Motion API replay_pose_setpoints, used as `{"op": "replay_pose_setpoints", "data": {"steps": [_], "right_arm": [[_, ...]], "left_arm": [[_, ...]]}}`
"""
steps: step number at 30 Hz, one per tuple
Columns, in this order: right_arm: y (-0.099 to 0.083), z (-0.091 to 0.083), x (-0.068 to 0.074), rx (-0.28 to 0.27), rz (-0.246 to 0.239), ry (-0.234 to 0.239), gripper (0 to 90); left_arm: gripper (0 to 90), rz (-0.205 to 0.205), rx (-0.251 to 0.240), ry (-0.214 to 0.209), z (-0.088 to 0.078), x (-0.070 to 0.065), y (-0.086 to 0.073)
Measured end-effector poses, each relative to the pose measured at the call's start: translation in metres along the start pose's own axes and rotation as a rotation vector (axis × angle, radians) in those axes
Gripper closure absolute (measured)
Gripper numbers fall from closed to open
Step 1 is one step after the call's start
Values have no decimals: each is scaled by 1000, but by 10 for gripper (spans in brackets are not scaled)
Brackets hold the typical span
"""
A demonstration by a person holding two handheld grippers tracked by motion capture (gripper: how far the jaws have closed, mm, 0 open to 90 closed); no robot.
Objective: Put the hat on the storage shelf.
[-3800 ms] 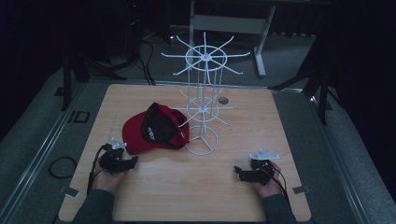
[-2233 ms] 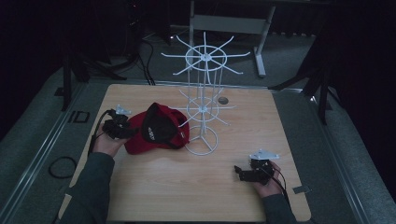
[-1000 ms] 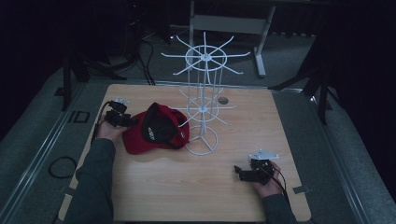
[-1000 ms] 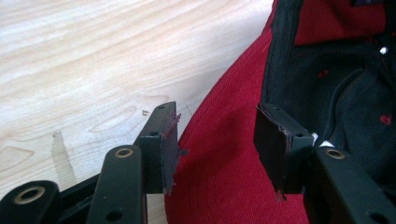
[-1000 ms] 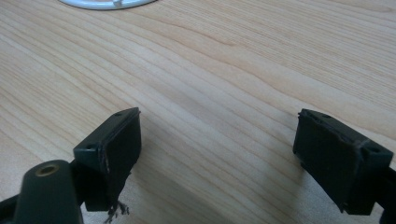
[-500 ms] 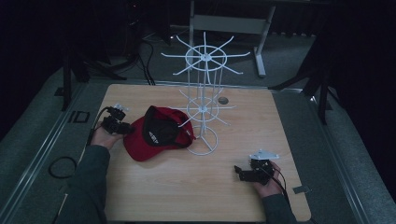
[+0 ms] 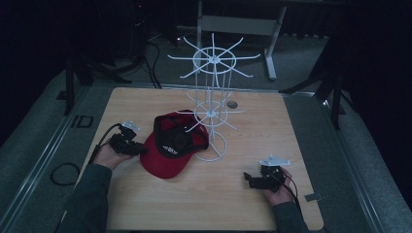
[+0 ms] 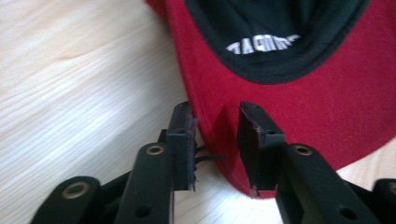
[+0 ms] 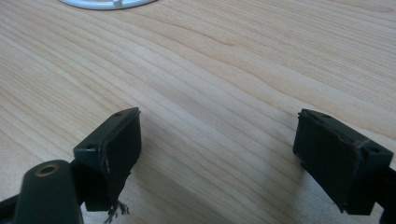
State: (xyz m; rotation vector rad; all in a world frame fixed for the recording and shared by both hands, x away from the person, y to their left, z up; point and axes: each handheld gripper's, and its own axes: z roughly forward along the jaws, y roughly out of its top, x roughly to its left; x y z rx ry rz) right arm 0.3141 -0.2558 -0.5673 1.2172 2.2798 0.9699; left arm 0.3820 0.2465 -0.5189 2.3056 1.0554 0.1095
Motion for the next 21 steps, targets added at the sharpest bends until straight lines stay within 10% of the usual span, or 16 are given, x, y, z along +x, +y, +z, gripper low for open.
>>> {"op": "replay_pose_setpoints", "data": {"steps": [13,21], "right_arm": [[0,0,0,0,0,0,151],[0,0,0,0,0,0,151]], "left_arm": [[594,44,46,-140,19,-6,8],[755,41,5,-161,-6,-15,2]]}}
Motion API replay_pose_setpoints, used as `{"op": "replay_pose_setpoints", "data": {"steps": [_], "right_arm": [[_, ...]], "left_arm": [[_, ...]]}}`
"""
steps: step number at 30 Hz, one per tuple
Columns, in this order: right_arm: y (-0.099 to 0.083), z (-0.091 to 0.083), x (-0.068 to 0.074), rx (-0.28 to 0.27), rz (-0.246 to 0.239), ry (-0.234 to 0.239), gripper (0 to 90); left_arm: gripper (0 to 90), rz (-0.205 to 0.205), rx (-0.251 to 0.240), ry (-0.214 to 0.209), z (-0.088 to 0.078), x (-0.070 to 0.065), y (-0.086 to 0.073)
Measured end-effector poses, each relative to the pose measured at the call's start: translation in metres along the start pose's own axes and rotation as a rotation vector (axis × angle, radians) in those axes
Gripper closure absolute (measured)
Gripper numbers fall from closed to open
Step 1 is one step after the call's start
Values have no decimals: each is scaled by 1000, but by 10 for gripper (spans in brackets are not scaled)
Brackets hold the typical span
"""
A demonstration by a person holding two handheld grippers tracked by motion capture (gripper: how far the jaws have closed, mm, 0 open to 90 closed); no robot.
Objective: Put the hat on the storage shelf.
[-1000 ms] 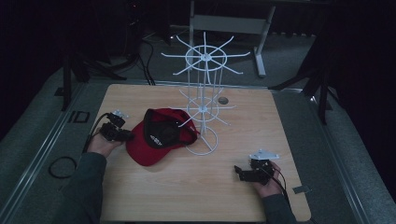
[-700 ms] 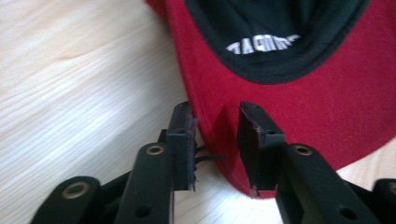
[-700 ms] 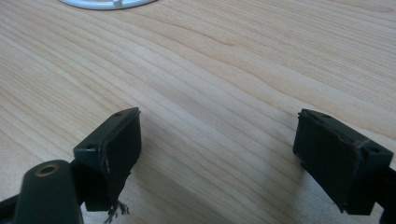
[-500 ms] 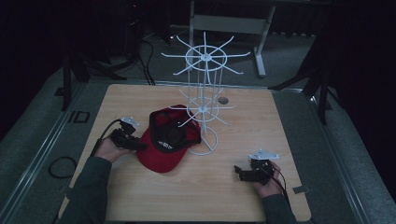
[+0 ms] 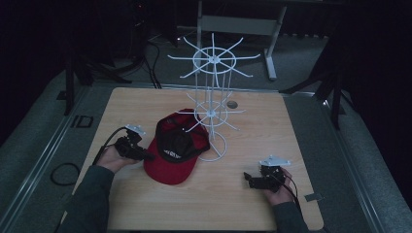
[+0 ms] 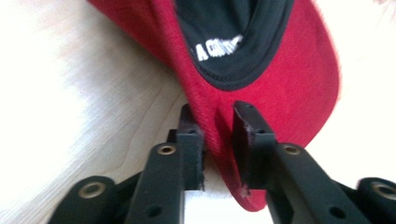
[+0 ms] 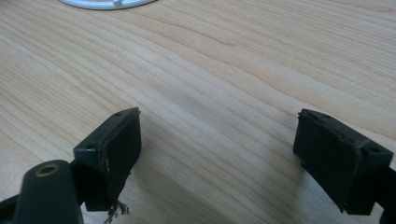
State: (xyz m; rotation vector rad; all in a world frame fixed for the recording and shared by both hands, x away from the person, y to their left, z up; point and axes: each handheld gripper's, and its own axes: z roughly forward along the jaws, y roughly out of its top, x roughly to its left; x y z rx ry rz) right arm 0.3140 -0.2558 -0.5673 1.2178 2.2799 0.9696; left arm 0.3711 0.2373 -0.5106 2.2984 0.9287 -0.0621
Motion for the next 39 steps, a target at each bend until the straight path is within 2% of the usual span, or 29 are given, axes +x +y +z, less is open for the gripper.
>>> {"op": "replay_pose_setpoints", "data": {"steps": [2,3,5,6,7,8,9,10,11,12,21,30,39], "right_arm": [[0,0,0,0,0,0,151],[0,0,0,0,0,0,151],[0,0,0,0,0,0,151],[0,0,0,0,0,0,151],[0,0,0,0,0,0,151],[0,0,0,0,0,0,151],[0,0,0,0,0,0,151],[0,0,0,0,0,0,151],[0,0,0,0,0,0,151],[0,0,0,0,0,0,151],[0,0,0,0,0,0,151],[0,0,0,0,0,0,151],[0,0,0,0,0,0,151]], "left_arm": [[777,1,-4,15,-3,-1,0],[799,-16,-30,54,-14,-2,-4],[816,-21,-41,60,-16,-2,-5],[832,-37,-80,82,-24,-1,-9],[838,-37,-80,82,-24,-1,-9],[850,-55,-127,113,-30,-2,-12],[855,-55,-127,113,-30,-2,-12],[862,-67,-170,150,-38,-3,-15],[863,-67,-170,150,-38,-3,-15],[863,-70,-194,188,-43,-4,-17],[865,-58,-244,362,-61,-19,-22],[866,-94,-318,453,-74,-25,-28],[866,-131,-404,529,-91,-35,-25]]}}
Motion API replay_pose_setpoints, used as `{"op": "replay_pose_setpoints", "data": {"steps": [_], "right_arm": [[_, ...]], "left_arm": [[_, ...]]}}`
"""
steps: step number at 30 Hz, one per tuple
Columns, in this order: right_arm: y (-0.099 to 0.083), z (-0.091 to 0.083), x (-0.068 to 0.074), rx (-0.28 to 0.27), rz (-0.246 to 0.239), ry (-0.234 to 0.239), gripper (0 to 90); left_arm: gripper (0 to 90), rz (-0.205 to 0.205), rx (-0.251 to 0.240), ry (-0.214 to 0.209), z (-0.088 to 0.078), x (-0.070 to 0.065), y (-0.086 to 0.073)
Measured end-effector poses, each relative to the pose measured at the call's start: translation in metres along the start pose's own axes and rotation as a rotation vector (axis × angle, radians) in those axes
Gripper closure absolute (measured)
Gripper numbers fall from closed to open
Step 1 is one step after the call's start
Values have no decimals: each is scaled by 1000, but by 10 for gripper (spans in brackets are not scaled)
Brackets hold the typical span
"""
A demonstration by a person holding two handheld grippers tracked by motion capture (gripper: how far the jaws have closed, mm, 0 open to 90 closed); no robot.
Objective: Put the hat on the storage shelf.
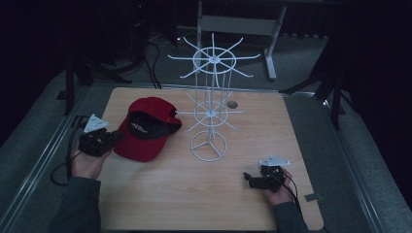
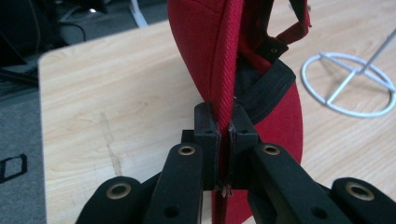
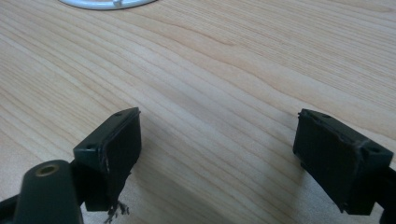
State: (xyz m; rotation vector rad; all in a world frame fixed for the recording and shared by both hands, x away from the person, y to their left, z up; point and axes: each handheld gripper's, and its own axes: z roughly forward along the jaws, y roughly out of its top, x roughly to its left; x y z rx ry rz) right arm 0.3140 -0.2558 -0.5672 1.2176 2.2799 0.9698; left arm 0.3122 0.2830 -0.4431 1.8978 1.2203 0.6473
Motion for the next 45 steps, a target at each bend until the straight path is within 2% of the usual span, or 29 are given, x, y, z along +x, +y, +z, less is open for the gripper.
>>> {"op": "replay_pose_setpoints", "data": {"steps": [4,14,29,35,45], "right_arm": [[0,0,0,-1,0,0,151],[0,0,0,-1,0,0,151],[0,0,0,-2,0,0,151],[0,0,0,-1,1,0,151],[0,0,0,-1,0,0,151]], "left_arm": [[865,5,-8,22,-7,-1,8],[865,6,-67,95,-25,-3,25],[865,0,-157,132,-36,-8,49],[865,16,-169,144,-39,-10,57],[864,10,-221,154,-48,-12,69]]}}
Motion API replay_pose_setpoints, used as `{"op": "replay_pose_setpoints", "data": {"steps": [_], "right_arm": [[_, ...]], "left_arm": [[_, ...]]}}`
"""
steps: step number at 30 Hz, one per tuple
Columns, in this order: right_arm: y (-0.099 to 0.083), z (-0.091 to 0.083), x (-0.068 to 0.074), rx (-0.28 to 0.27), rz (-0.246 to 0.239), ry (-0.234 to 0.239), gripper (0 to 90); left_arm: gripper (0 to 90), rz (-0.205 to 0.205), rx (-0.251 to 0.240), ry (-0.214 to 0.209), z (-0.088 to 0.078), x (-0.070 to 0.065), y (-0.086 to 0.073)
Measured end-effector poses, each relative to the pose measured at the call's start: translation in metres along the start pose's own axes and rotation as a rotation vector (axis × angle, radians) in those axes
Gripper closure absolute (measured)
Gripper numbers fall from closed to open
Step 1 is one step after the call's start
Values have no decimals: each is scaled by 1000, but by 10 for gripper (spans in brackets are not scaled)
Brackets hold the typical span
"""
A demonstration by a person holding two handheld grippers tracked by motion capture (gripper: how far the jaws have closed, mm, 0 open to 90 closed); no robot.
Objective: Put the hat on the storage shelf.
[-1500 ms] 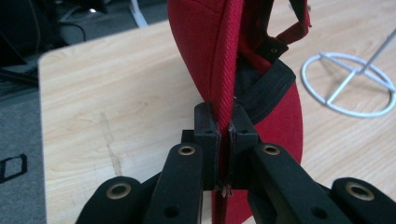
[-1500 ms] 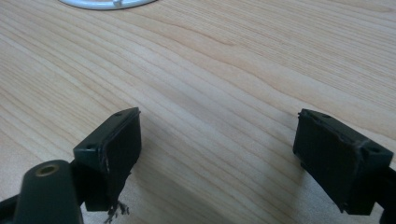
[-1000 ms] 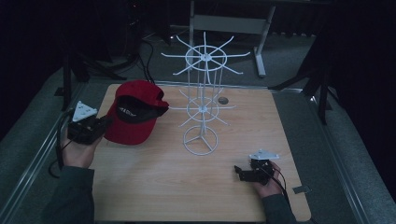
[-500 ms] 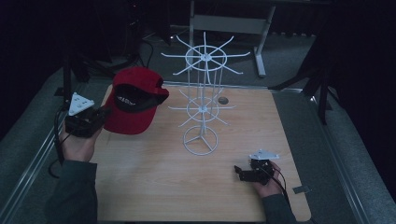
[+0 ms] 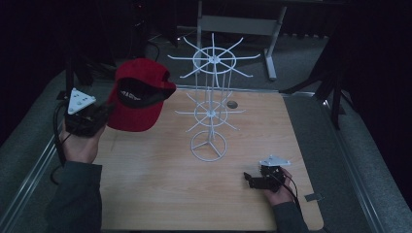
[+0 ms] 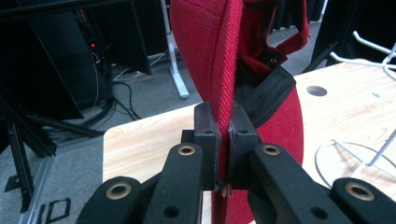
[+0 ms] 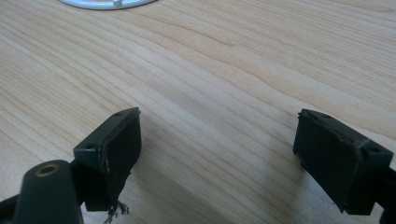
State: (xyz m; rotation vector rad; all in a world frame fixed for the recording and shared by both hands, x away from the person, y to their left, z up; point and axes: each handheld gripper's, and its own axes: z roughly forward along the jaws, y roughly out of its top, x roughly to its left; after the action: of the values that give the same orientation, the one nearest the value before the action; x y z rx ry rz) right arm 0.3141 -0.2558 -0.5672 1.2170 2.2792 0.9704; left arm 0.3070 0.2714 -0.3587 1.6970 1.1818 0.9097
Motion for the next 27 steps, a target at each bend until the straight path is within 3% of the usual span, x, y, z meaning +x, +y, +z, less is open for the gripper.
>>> {"op": "replay_pose_setpoints", "data": {"steps": [14,27], "right_arm": [[0,0,0,0,0,0,151],[0,0,0,0,-1,0,151]], "left_arm": [[865,-20,-46,-31,-7,-2,15],[865,-4,-77,-27,-12,-5,27]]}}
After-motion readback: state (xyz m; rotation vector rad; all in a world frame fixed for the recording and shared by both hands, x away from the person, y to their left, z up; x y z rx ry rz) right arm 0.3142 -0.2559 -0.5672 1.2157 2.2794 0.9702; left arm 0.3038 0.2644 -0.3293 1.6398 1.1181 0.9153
